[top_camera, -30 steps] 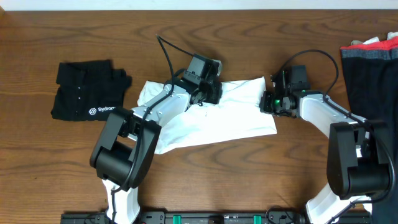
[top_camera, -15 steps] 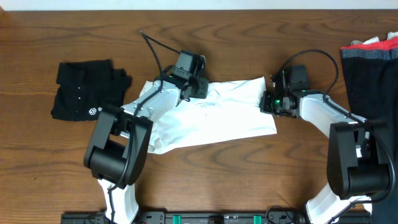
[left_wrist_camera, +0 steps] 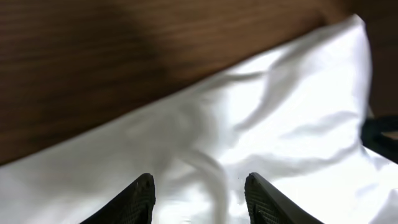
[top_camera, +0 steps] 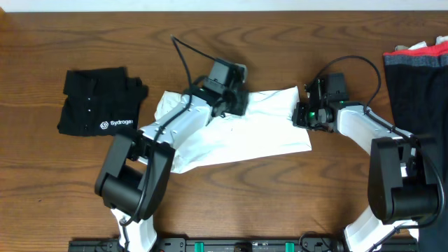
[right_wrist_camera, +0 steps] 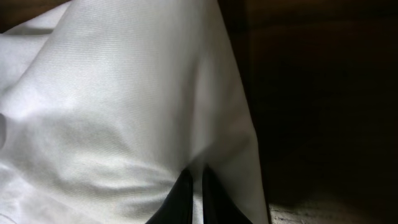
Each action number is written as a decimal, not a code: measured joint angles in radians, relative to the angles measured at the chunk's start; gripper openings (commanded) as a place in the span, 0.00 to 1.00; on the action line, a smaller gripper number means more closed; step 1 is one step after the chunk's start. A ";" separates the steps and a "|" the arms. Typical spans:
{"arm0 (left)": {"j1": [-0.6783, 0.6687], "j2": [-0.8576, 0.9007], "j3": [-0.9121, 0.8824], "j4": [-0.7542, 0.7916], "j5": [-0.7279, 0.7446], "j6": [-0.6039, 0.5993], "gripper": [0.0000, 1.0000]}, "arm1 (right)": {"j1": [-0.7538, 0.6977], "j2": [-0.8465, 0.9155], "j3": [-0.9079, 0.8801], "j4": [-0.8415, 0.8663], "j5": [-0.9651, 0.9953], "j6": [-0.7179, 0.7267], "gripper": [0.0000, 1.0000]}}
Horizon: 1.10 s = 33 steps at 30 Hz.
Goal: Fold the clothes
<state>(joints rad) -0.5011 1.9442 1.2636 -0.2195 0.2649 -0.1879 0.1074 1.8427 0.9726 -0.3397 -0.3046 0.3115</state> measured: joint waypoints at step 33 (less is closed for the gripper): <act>0.032 0.059 0.000 -0.002 -0.048 -0.018 0.06 | 0.001 0.001 0.015 -0.048 0.018 0.000 0.09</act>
<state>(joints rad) -0.4694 2.0033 1.2636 -0.2211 0.2173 -0.2058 0.1081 1.8439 0.9874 -0.3882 -0.2871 0.3111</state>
